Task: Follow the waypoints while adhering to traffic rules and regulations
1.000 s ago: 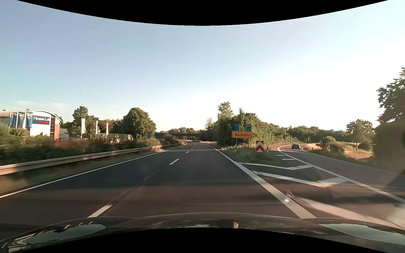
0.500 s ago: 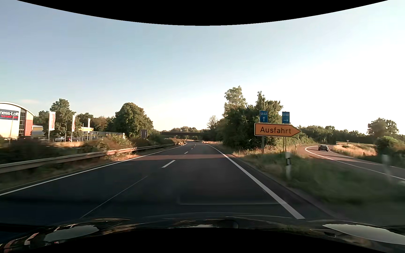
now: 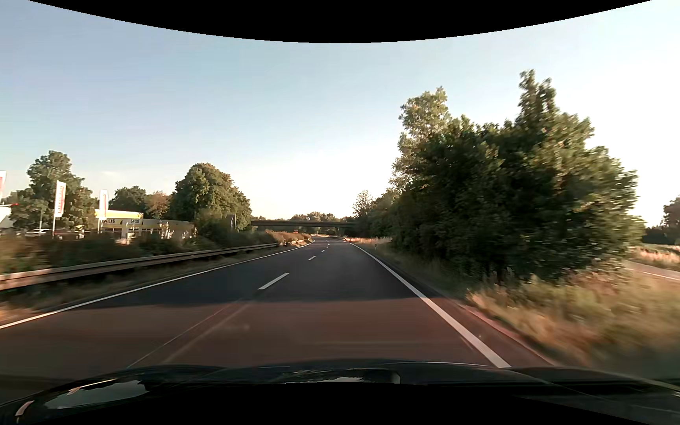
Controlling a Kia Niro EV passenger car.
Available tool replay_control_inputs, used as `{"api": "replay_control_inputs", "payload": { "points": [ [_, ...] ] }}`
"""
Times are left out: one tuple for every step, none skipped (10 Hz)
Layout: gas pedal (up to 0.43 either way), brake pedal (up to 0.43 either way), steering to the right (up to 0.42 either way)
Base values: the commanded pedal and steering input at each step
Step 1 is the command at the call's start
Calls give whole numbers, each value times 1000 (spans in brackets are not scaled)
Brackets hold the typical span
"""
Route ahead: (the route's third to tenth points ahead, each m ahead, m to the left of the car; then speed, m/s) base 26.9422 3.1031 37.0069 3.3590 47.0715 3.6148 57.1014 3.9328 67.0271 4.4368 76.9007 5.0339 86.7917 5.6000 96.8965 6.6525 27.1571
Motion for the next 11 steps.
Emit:
{"api": "replay_control_inputs", "payload": {
  "points": [
    [169, 0, -6],
    [169, 0, -5],
    [169, 0, -5],
    [169, 0, -6],
    [169, 0, -5],
    [169, 0, -6],
    [169, 0, -5],
    [169, 0, -5],
    [169, 0, -5],
    [169, 0, -6],
    [169, 0, -5]
  ]
}}
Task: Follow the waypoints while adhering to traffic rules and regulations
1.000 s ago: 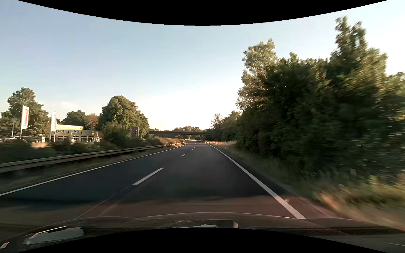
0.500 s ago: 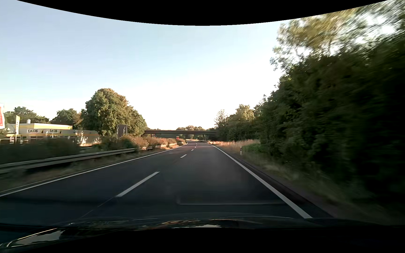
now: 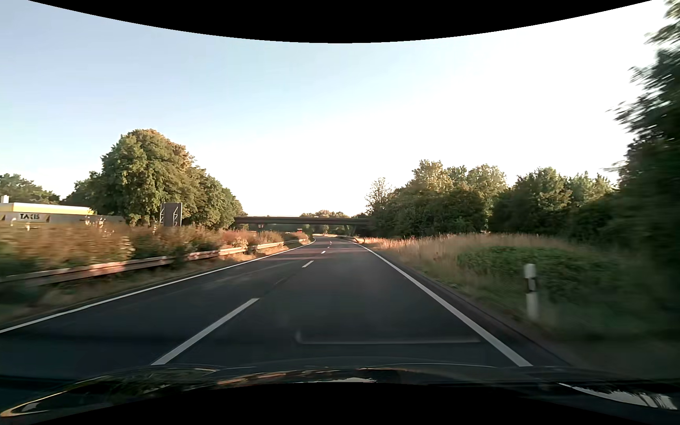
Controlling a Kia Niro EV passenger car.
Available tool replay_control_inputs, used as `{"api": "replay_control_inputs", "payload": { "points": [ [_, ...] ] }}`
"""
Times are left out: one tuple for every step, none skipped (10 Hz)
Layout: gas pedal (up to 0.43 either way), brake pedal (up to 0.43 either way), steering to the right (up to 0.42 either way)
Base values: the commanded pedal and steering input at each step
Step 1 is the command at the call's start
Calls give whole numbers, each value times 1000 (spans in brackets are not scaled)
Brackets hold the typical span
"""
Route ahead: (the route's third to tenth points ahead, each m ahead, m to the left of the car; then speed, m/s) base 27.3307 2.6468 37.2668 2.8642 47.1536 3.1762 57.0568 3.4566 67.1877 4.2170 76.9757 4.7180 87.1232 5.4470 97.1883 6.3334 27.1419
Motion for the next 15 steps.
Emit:
{"api": "replay_control_inputs", "payload": {
  "points": [
    [169, 0, -5],
    [169, 0, -5],
    [169, 0, -5],
    [169, 0, -5],
    [169, 0, -5],
    [169, 0, -5],
    [169, 0, -4],
    [169, 0, -4],
    [157, 0, -4],
    [157, 0, -4],
    [157, 0, -4],
    [157, 0, -4],
    [157, 0, -4],
    [157, 0, -5],
    [157, 0, -4]
  ]
}}
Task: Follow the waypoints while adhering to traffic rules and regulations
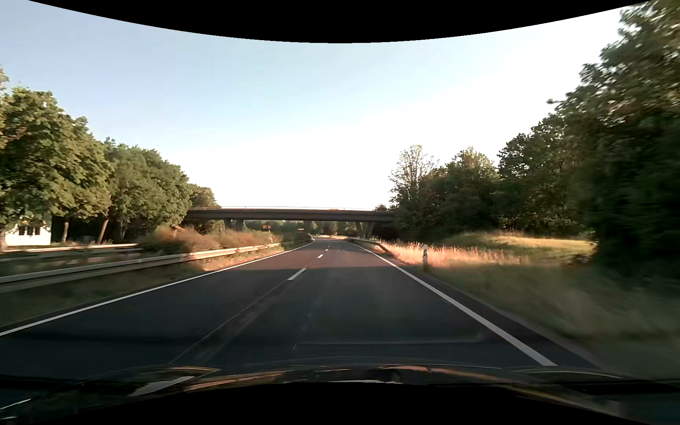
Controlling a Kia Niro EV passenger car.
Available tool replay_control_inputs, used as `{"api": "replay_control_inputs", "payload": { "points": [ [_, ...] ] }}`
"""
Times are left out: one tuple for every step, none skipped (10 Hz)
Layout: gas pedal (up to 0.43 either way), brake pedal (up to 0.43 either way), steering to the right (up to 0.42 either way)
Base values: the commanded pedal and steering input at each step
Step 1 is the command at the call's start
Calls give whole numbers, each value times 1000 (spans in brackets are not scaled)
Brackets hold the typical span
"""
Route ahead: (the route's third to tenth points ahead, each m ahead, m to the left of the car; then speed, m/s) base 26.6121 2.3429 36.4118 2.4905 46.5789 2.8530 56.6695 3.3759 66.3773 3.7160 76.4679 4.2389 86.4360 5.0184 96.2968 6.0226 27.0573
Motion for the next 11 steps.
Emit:
{"api": "replay_control_inputs", "payload": {
  "points": [
    [157, 0, -4],
    [157, 0, -5],
    [157, 0, -5],
    [150, 0, -5],
    [150, 0, -5],
    [150, 0, -6],
    [150, 0, -6],
    [150, 0, -6],
    [150, 0, -6],
    [150, 0, -6],
    [150, 0, -6]
  ]
}}
